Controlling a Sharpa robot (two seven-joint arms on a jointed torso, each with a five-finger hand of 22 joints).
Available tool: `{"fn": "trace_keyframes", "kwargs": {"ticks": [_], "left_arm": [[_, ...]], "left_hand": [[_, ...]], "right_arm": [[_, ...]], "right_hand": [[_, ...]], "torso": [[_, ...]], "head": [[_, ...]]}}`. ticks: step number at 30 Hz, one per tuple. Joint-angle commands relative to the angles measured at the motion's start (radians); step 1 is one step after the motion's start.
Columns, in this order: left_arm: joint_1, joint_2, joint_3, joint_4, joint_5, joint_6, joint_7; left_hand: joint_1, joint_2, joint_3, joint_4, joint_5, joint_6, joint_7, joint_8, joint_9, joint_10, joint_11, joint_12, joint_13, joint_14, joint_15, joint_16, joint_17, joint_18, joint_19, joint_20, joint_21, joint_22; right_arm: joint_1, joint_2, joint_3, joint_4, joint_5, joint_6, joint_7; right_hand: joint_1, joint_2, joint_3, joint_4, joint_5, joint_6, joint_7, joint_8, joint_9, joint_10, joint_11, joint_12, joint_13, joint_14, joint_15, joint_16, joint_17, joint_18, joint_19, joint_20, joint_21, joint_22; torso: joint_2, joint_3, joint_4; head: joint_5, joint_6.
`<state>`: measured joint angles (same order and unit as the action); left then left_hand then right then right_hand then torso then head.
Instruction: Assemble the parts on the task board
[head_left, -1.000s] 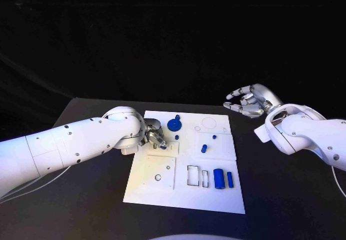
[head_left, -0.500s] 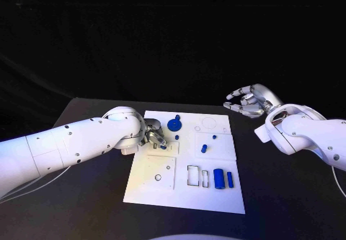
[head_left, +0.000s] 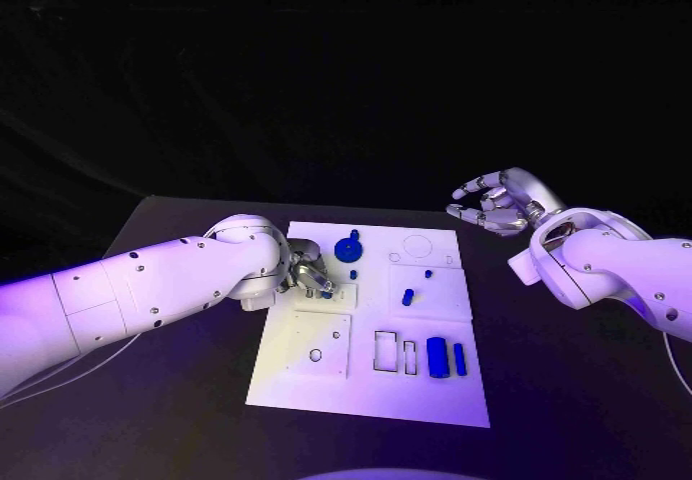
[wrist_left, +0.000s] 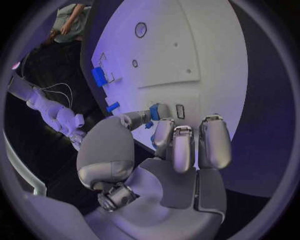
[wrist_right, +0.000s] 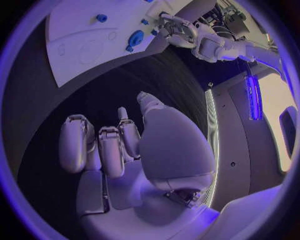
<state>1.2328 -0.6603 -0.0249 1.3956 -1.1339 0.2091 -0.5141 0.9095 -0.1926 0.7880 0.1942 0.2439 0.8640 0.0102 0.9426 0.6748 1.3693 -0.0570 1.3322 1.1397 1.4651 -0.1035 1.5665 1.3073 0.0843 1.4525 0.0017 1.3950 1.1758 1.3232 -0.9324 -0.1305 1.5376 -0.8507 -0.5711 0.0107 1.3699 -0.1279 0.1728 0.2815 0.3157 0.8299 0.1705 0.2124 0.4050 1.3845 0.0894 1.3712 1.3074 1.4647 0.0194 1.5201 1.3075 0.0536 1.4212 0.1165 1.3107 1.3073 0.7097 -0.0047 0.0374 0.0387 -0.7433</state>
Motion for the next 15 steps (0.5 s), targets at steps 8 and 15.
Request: {"fn": "trace_keyframes", "kwargs": {"ticks": [8, 15], "left_arm": [[-0.002, 0.004, -0.001, 0.001, -0.002, 0.033, -0.001], [-0.002, 0.004, -0.001, 0.000, -0.003, 0.027, -0.001]], "left_hand": [[-0.017, -0.005, -0.038, 0.016, -0.007, 0.006, 0.001, -0.006, -0.001, 0.007, 0.001, -0.001, -0.001, 0.106, -0.008, 0.004, 0.263, -0.010, 0.000, -0.005, -0.001, 0.002], [-0.023, -0.003, -0.059, 0.028, -0.010, 0.008, 0.001, -0.007, 0.000, 0.007, 0.001, -0.002, -0.002, 0.106, -0.009, 0.004, 0.263, -0.010, 0.000, -0.005, -0.001, 0.001]], "right_arm": [[-0.001, -0.002, 0.000, 0.002, -0.004, 0.001, 0.007], [-0.001, -0.002, 0.000, 0.002, -0.004, 0.000, 0.008]], "right_hand": [[-0.012, 0.001, 0.001, 0.004, -0.003, 0.004, 0.000, 0.005, 0.000, -0.003, -0.005, -0.004, 0.034, 0.069, -0.009, -0.007, 0.110, 0.012, -0.006, -0.001, -0.005, 0.095], [-0.014, 0.000, 0.000, 0.005, -0.004, 0.004, 0.000, 0.005, 0.000, -0.003, -0.005, -0.004, 0.033, 0.069, -0.009, -0.007, 0.110, 0.012, -0.006, -0.001, -0.006, 0.095]], "torso": [[0.001, -0.0001, 0.0002], [0.000, -0.0003, 0.0003]], "head": [[0.000, 0.000], [0.000, 0.001]]}}
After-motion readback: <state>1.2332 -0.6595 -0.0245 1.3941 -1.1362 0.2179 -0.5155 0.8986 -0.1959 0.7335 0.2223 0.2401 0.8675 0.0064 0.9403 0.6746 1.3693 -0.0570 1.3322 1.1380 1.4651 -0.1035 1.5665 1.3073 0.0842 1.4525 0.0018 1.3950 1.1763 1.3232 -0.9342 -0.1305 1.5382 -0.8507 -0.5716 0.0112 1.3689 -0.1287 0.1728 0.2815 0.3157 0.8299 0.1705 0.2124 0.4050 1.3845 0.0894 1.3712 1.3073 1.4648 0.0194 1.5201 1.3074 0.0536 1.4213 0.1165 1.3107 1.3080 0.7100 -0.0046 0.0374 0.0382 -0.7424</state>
